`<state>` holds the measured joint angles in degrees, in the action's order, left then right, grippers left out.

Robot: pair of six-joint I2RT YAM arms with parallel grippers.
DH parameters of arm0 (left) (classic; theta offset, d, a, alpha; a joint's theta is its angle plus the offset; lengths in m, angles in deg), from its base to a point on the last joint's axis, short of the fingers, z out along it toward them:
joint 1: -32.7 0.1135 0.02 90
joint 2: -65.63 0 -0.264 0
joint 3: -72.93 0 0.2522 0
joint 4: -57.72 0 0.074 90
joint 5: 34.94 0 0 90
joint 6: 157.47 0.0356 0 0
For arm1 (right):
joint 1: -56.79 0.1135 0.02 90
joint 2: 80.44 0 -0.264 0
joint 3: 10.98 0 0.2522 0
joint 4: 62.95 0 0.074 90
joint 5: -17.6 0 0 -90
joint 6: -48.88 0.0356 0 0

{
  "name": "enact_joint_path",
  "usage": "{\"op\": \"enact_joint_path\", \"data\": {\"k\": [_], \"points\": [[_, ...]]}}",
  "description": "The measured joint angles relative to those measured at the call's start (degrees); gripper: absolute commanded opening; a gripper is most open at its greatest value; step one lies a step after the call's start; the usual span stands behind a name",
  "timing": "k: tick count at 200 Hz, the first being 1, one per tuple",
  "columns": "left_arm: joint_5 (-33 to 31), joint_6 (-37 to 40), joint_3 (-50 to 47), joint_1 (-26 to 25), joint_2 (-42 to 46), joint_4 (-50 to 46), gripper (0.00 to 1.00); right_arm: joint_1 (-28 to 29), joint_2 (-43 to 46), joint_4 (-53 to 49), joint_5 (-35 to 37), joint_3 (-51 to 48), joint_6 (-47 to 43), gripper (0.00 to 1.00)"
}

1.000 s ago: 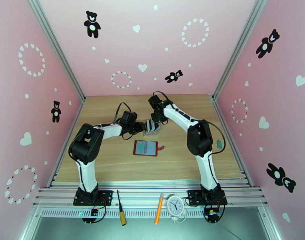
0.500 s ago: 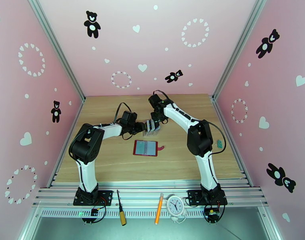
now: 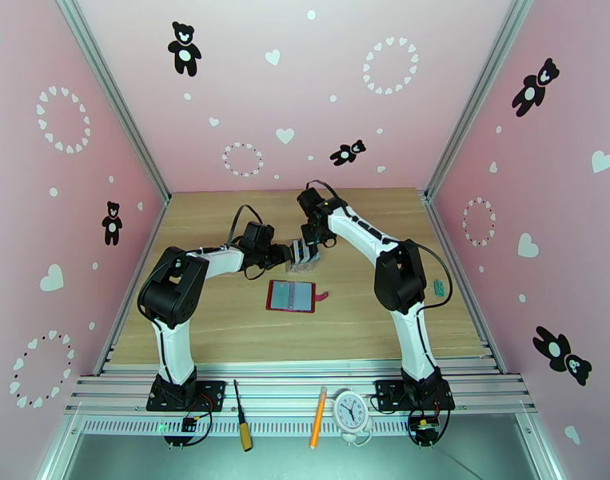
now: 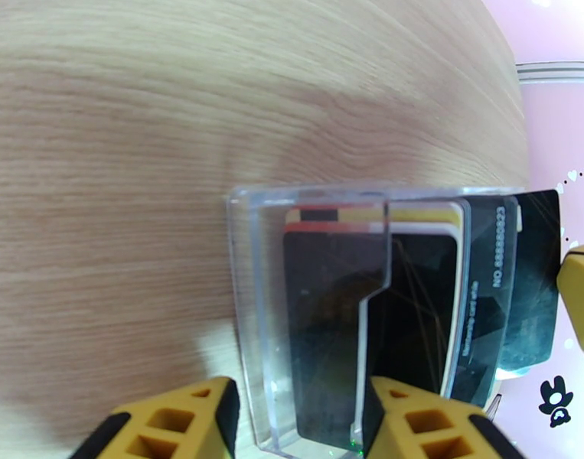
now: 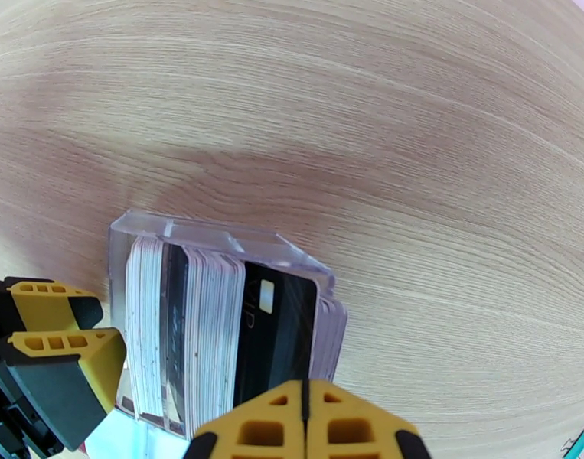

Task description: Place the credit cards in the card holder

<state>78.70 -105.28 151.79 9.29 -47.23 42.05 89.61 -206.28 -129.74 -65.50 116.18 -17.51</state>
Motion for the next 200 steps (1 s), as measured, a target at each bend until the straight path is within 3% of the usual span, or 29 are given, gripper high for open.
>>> {"op": "enact_joint_path", "data": {"k": [128, 200], "points": [[0.02, 0.0, 0.0, 0.09, 0.0, -0.02, 0.49, 2.36, 0.02, -0.04, -1.79, 0.0, 0.44, 0.0], [0.0, 0.0, 0.0, 0.09, 0.0, -0.04, 0.49, 2.36, 0.0, -0.04, -1.99, -0.02, 0.85, 0.1]]}}
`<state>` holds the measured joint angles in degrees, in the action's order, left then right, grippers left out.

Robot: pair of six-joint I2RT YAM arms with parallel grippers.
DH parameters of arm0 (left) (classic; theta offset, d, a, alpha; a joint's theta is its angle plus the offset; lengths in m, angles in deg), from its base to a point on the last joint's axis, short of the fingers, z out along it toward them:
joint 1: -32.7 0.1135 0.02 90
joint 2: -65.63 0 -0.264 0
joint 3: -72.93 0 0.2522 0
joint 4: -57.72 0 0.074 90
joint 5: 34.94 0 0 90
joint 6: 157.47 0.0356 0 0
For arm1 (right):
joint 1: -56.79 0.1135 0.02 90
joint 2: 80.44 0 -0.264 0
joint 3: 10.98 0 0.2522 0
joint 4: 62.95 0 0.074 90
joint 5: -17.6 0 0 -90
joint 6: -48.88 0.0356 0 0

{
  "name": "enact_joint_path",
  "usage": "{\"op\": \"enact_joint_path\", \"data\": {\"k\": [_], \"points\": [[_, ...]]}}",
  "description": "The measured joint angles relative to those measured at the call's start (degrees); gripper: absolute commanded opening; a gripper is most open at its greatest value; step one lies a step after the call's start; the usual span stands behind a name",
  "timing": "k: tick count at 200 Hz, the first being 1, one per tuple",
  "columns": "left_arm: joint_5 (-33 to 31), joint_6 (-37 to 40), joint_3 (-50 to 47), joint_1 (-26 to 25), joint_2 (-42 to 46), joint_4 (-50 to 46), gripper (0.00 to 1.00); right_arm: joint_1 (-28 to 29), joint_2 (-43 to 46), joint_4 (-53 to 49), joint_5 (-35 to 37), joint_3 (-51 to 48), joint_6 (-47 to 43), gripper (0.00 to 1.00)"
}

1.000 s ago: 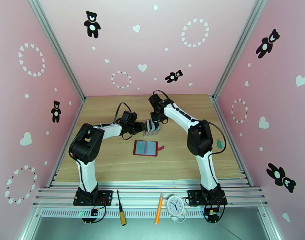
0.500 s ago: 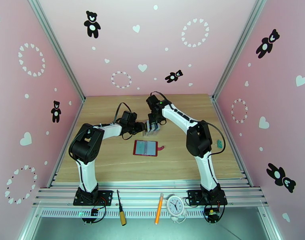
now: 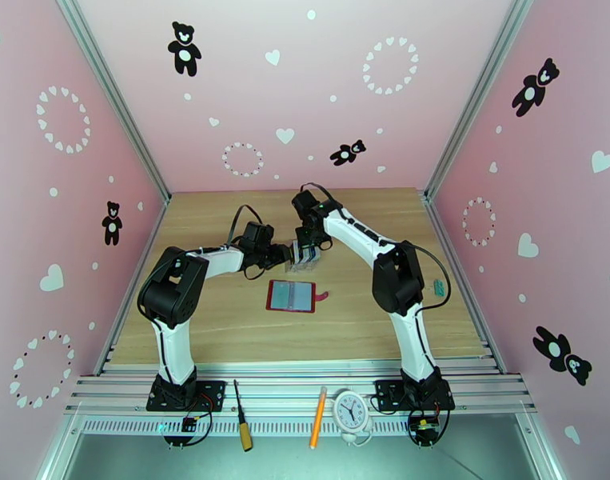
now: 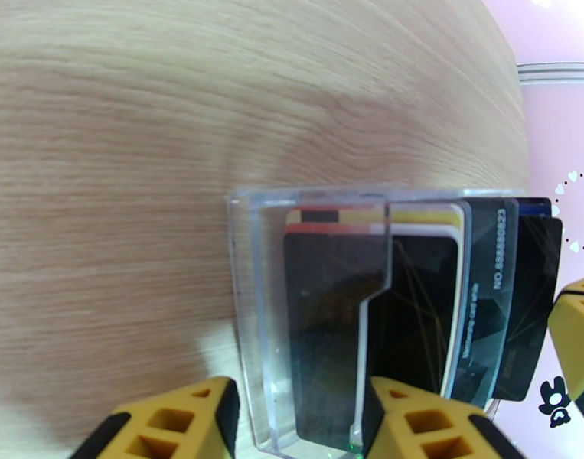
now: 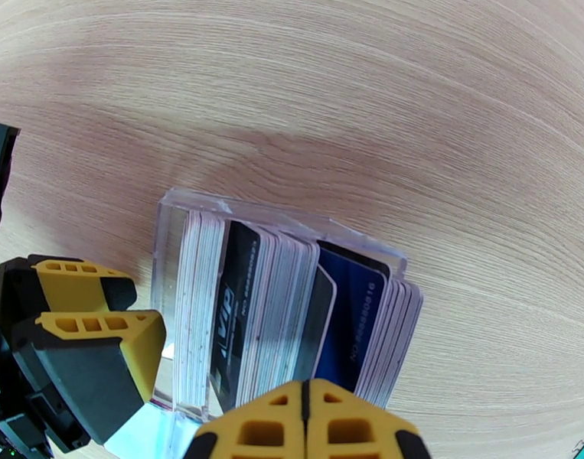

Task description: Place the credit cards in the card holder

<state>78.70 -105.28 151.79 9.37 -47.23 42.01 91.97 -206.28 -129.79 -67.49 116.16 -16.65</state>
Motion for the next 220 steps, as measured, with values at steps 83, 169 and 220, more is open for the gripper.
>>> {"op": "enact_joint_path", "data": {"k": [83, 169, 220], "points": [[0.02, 0.0, 0.0, 0.0, 0.0, 0.0, 0.49, 0.0, 0.07, 0.5, -0.22, -1.01, 0.61, 0.13], [0.02, 0.0, 0.0, 0.0, 0.0, 0.02, 0.48, 0.0, 0.44, 0.96, -0.24, -1.66, 0.63, 0.14], [0.02, 0.0, 0.0, 0.0, 0.0, 0.02, 0.48, 0.0, 0.52, 1.31, -0.5, -2.67, 1.31, 0.14]]}}
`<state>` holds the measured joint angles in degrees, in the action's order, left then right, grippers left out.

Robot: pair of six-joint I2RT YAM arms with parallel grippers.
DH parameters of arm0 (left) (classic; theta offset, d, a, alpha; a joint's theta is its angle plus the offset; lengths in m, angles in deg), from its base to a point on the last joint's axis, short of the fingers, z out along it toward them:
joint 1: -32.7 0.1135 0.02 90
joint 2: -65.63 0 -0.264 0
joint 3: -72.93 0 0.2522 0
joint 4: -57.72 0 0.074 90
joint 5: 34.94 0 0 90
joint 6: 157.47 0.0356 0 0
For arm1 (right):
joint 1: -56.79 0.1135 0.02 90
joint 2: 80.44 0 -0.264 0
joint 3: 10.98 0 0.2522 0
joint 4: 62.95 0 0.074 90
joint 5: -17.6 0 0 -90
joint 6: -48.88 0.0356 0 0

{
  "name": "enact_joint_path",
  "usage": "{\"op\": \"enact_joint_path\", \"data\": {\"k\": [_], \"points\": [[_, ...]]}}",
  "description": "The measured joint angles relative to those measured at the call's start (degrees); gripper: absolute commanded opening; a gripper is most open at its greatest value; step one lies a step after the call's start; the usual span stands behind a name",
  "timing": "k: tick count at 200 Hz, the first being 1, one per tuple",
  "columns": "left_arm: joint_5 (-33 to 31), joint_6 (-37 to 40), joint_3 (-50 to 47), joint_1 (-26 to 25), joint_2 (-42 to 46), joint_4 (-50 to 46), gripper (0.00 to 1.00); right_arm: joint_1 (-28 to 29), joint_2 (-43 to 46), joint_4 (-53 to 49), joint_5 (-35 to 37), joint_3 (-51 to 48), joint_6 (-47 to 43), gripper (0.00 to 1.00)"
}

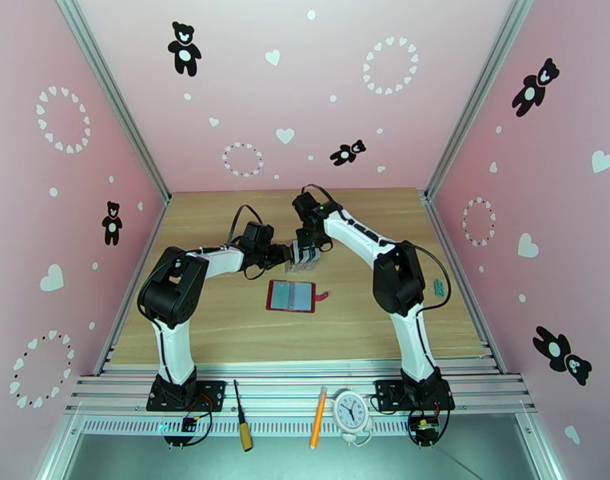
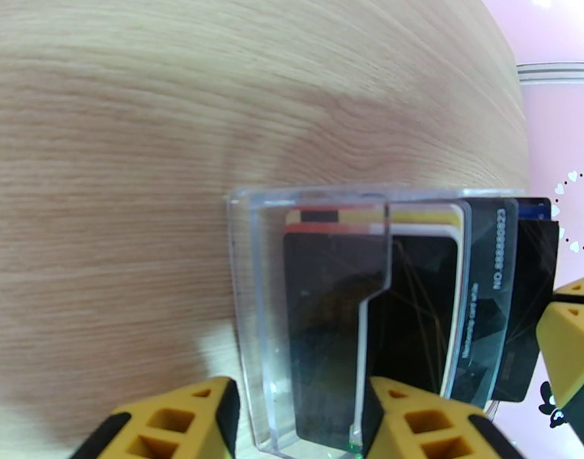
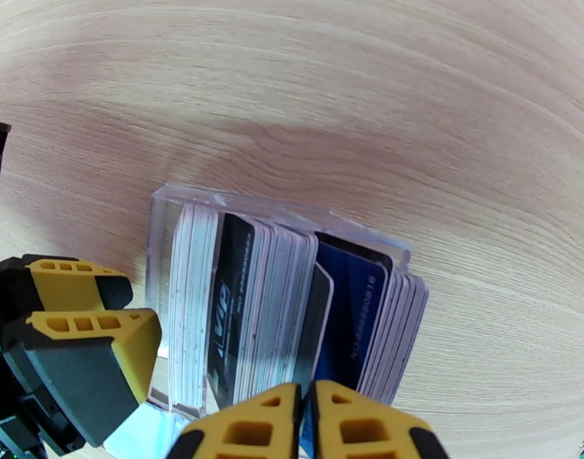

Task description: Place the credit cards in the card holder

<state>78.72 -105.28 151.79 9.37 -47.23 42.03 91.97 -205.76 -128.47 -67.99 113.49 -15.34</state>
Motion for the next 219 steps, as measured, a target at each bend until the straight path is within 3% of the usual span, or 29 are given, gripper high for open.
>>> {"op": "enact_joint_path", "data": {"k": [104, 219], "points": [[0.02, 0.02, 0.0, 0.0, 0.0, 0.0, 0.48, 0.0, 0.92, 0.07, -1.01, -0.85, 1.46, 0.06], [0.57, 0.04, 0.0, 0.15, 0.0, 0.02, 0.48, 0.09, 8.04, -0.92, -1.03, -0.79, 2.75, 0.04]]}}
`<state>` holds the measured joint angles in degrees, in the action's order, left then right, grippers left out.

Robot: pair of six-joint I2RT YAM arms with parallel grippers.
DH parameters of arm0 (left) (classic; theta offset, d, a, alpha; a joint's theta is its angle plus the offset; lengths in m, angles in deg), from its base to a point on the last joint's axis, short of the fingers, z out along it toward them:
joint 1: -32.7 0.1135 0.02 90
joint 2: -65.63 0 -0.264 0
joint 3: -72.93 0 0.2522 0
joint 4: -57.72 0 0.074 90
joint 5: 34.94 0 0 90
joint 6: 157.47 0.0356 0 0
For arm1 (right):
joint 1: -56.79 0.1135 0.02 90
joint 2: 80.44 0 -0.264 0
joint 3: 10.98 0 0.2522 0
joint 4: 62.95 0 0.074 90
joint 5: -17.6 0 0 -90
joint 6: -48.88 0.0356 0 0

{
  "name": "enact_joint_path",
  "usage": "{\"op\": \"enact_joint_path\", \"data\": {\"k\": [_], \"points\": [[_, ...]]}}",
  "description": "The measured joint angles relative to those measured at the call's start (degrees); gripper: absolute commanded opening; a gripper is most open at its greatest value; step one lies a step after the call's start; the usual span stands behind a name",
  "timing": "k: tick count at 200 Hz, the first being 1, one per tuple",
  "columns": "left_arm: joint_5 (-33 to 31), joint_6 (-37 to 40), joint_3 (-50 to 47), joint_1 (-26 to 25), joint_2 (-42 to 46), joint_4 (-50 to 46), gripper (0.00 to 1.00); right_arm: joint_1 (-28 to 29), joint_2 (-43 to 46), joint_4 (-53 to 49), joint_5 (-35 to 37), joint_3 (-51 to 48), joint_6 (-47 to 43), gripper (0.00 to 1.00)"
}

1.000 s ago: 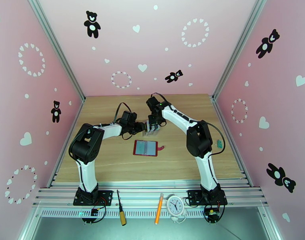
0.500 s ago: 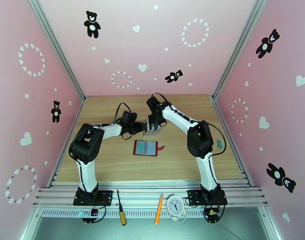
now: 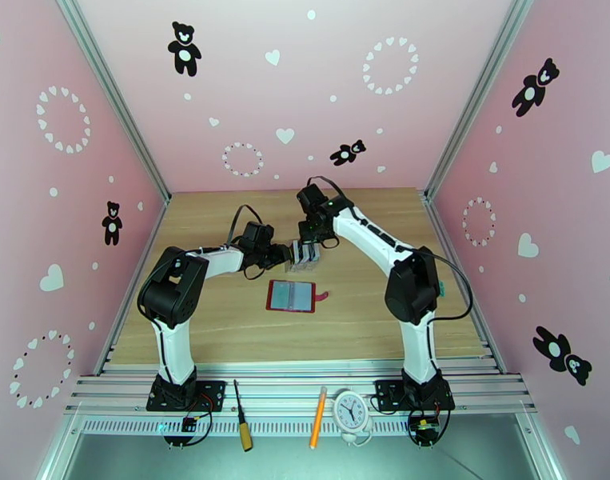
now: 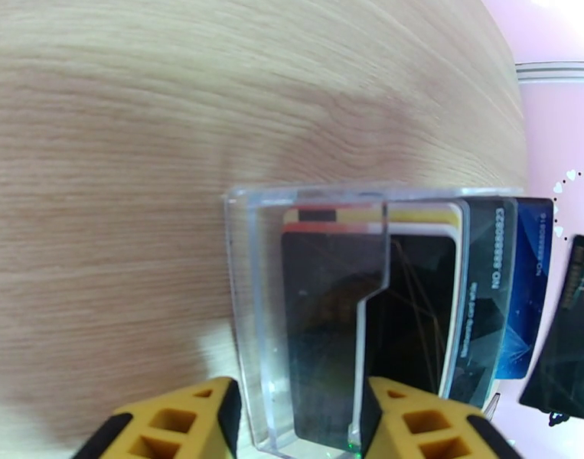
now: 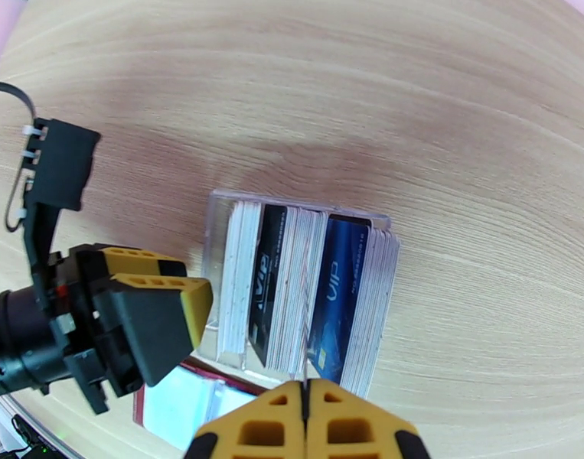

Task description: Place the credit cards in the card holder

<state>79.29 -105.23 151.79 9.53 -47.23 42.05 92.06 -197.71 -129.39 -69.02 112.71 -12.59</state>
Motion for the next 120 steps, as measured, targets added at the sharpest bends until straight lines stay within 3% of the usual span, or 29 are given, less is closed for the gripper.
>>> {"op": "enact_joint_path", "data": {"k": [53, 120], "points": [[0.0, 0.22, 0.0, 0.13, 0.0, -0.04, 0.5, 0.04, 5.33, -0.26, -0.2, -2.45, 0.66, 0.03], [-0.02, 1.09, -2.25, 0.26, 2.82, 1.16, 0.51, 2.21, 18.08, 2.67, -2.21, -14.23, 3.5, 0.02]]}}
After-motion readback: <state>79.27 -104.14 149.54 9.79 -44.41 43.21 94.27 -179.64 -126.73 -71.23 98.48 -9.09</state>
